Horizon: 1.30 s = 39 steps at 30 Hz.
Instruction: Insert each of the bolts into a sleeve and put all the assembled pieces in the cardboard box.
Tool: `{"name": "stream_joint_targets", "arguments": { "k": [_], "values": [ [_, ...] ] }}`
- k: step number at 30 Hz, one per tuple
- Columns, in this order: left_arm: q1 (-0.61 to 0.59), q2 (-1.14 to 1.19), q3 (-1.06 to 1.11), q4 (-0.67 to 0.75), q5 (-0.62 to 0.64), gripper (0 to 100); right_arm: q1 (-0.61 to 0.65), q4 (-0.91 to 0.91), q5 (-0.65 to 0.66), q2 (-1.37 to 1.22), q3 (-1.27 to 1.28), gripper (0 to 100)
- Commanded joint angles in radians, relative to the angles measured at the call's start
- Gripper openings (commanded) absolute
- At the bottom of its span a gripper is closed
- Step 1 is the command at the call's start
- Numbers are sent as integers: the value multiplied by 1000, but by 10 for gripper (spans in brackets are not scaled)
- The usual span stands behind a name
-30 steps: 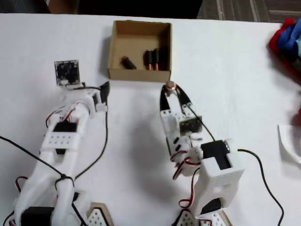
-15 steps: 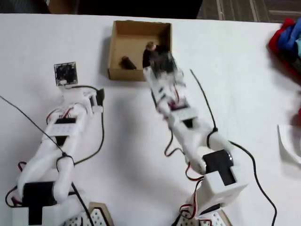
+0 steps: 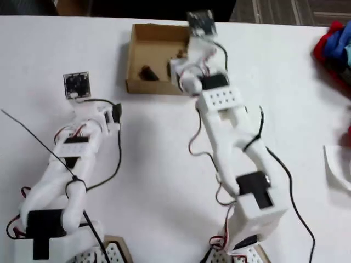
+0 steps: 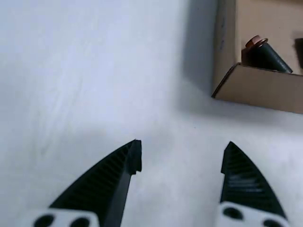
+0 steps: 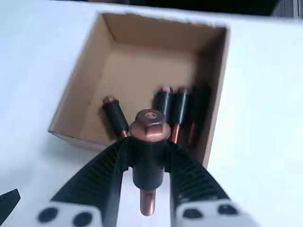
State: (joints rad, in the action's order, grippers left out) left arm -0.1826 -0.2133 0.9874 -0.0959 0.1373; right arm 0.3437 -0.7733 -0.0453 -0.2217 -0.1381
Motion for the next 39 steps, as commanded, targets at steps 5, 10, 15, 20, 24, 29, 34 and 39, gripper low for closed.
{"name": "stream_joint_targets", "arguments": {
  "k": [5, 10, 15, 20, 24, 29, 34, 39],
  "values": [
    [-2, 2, -45, 21, -2, 282, -18, -183, 37, -430, -707, 23],
    [-2, 2, -45, 21, -2, 282, -15, -220, 37, -753, -1111, 23],
    [0, 2, -45, 21, -2, 282, -15, -222, 37, -958, -1369, 23],
    [0, 2, -45, 21, -2, 282, -15, -222, 43, -1041, -1384, 23],
    [0, 2, -45, 21, -2, 282, -10, -220, 43, -1067, -1382, 23],
    [0, 2, -45, 21, -2, 282, 1, -220, 44, -1110, -1382, 23],
    [0, 2, -45, 21, -2, 282, 8, -180, 43, -1110, -1393, 23],
    [0, 2, -45, 21, -2, 282, 8, -157, 41, -1059, -1393, 23]
  ]
}}
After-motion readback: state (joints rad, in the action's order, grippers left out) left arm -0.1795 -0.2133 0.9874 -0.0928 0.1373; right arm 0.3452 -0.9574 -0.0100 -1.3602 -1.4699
